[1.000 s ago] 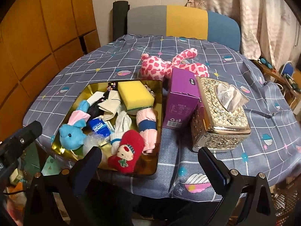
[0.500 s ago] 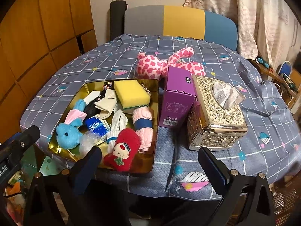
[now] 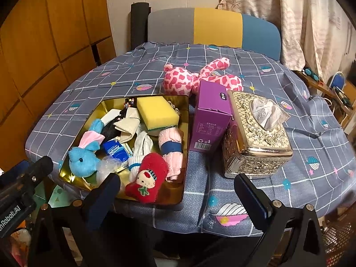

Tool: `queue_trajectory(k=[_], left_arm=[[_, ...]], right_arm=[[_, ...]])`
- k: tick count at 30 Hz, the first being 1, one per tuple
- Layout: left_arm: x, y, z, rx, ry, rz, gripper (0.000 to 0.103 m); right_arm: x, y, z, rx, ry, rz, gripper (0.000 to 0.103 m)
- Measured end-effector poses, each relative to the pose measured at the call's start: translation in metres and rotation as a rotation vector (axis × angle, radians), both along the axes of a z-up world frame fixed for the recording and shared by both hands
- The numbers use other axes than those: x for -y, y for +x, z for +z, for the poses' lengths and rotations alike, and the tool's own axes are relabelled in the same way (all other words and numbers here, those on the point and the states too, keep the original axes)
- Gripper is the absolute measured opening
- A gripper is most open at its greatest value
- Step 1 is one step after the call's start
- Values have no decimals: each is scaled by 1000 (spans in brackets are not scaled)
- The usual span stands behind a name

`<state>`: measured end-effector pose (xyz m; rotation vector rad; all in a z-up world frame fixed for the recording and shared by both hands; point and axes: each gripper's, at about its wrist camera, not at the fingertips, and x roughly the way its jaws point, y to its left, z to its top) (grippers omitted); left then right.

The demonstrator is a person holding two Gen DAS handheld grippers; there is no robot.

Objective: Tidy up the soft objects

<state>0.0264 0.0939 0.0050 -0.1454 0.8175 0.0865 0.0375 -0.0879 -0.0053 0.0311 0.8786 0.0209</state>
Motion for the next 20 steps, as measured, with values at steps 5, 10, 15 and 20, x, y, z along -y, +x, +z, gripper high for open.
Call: queue_trajectory(k=[5,10,15,20], left_arm=[[-1,-2,1,10,7,8,70],[0,-3,1,10,20,12,70],[-1,-5,2,31,37,23,69],[-1,-9,5,70,54,30,66]], right_arm=[[-1,-1,-1,1,-7,1,103],[-1,-1,-2,-4,-3,2,103],[1,-1,-3,-4,-3,3,103],[2,-1,-3,-3,-3,0,103]])
